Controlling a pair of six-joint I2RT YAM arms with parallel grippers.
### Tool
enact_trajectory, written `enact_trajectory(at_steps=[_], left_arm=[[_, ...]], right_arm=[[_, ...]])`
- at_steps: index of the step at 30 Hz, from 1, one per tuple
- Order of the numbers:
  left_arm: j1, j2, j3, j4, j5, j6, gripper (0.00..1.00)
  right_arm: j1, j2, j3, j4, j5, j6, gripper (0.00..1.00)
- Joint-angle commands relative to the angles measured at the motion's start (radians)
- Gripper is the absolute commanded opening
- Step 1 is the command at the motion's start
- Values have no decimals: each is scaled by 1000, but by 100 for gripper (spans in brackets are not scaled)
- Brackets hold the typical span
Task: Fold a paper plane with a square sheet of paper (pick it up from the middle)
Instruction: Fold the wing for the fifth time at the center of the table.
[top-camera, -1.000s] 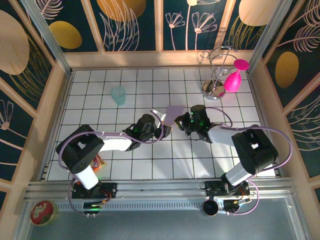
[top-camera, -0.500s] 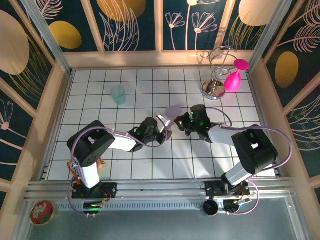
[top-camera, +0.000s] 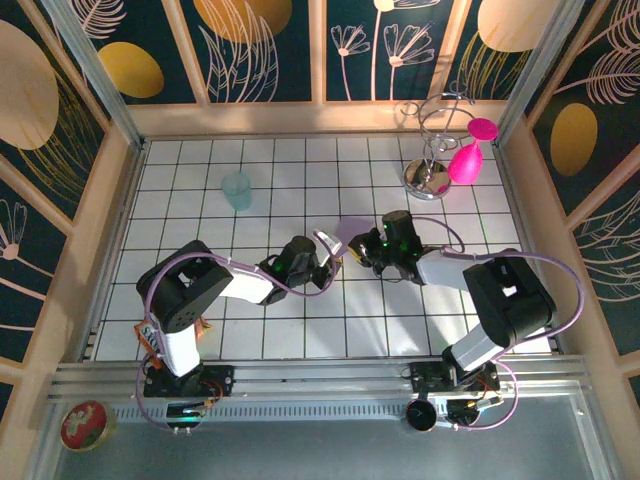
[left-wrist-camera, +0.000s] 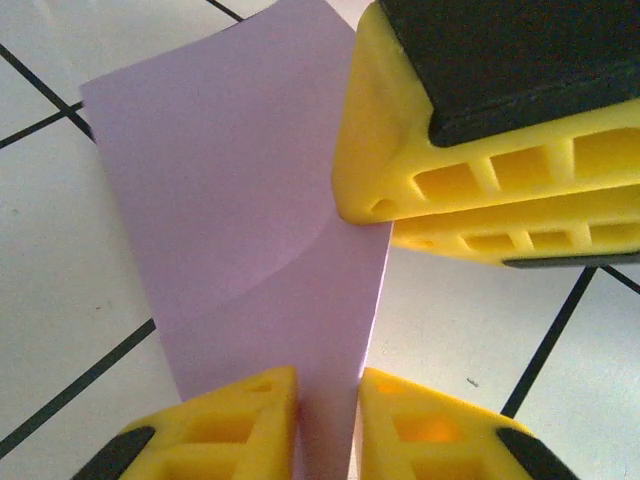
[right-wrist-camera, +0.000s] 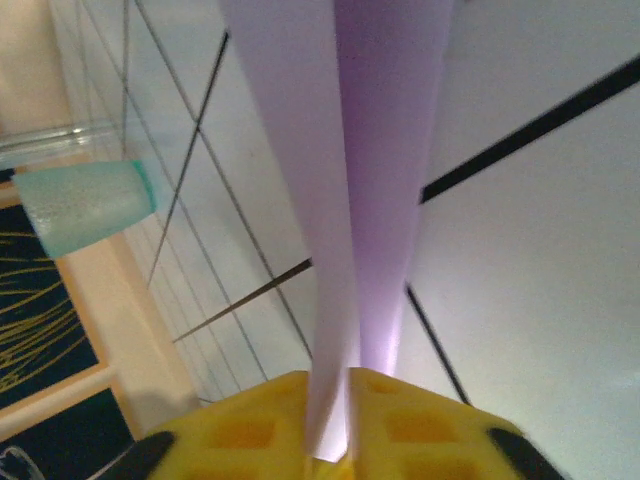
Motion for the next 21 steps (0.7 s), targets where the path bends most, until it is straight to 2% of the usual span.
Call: enact_trajectory(at_steps=[1, 4, 7, 12, 16, 21], left_arm=[[-5, 10, 1, 37, 16, 21, 19], [-5, 10, 0, 39, 24, 17, 16], [-5, 10, -2, 42, 29, 4, 14], [-5, 4, -12, 62, 55, -79, 9], [-5, -22, -40, 99, 80, -216, 6], [4, -32, -34, 103, 134, -392, 3]], right_arm=[[-24, -8, 31, -80, -9, -51, 31], [-43, -28, 54, -127, 15, -94, 50], [-69, -53, 69, -160, 37, -138, 59], [-112, -104, 77, -208, 100, -216, 66], [-126, -134, 76, -237, 155, -302, 67], [-129, -126, 67, -234, 157, -383, 69]])
